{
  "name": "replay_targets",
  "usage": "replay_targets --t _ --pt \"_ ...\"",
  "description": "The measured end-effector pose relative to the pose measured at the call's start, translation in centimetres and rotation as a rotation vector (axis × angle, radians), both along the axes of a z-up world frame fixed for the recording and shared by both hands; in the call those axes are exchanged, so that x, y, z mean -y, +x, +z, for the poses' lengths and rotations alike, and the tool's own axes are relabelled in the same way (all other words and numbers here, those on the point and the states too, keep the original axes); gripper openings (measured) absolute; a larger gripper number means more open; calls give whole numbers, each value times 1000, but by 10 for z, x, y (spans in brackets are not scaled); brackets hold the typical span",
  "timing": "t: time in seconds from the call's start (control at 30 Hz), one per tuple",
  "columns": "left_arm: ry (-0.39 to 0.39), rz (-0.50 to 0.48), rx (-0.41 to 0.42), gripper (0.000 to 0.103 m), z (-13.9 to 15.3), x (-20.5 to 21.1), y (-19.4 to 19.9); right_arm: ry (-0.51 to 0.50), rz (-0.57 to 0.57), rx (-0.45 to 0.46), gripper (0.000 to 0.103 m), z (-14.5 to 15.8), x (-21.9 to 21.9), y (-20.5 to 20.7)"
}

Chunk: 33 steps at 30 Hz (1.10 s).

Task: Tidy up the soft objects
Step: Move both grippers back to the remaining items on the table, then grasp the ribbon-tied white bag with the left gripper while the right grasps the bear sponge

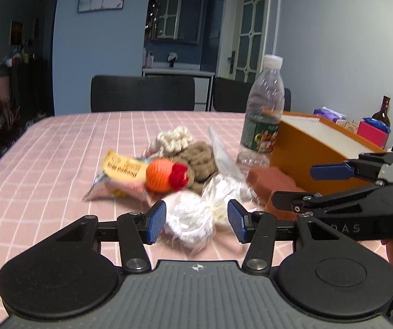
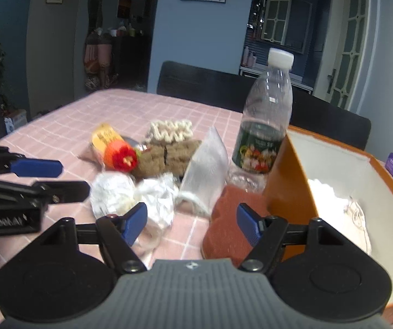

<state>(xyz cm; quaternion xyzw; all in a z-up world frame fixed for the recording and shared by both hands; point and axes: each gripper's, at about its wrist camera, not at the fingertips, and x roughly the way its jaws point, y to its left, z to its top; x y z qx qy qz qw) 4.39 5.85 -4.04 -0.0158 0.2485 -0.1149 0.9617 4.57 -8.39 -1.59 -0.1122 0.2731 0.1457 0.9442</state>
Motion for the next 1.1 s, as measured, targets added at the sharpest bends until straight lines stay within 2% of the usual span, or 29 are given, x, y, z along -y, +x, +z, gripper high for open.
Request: replay_targets --t 0.17,0.27,0.37,0.47,0.6,0.7,0.8,0.93,1.0,1.07,1.1 --pt "-7 -22 -35 61 -13 -1 4 -15 -14 -8 69 -15 0 5" --pt "22 -20 -54 68 -20 2 13 -8 -2 -10 69 -20 -1 9" --pt "86 -3 -40 68 -22 8 19 -25 25 3 68 -22 -6 12" --pt "172 -54 -5 76 -18 15 23 -88 -1 10 68 -25 -10 18" --pt "258 -138 -10 76 -20 19 35 -105 -20 -36 68 -34 -7 29" --pt "323 -160 -26 77 -28 24 42 -106 -30 -61 69 -42 -6 33" --pt "347 -185 -32 79 -34 27 45 -122 -43 -80 70 -50 -6 37" --pt "382 -184 -28 80 -41 33 50 -147 -45 -59 70 -55 -9 35" --pt "403 -175 -32 72 -44 35 50 -163 -50 -43 63 -58 -10 34" --pt "390 -165 -40 63 -43 35 48 -199 -71 -12 40 -59 -11 30" --pt "379 -155 -42 60 -41 34 47 -210 -80 2 34 -59 -10 29"
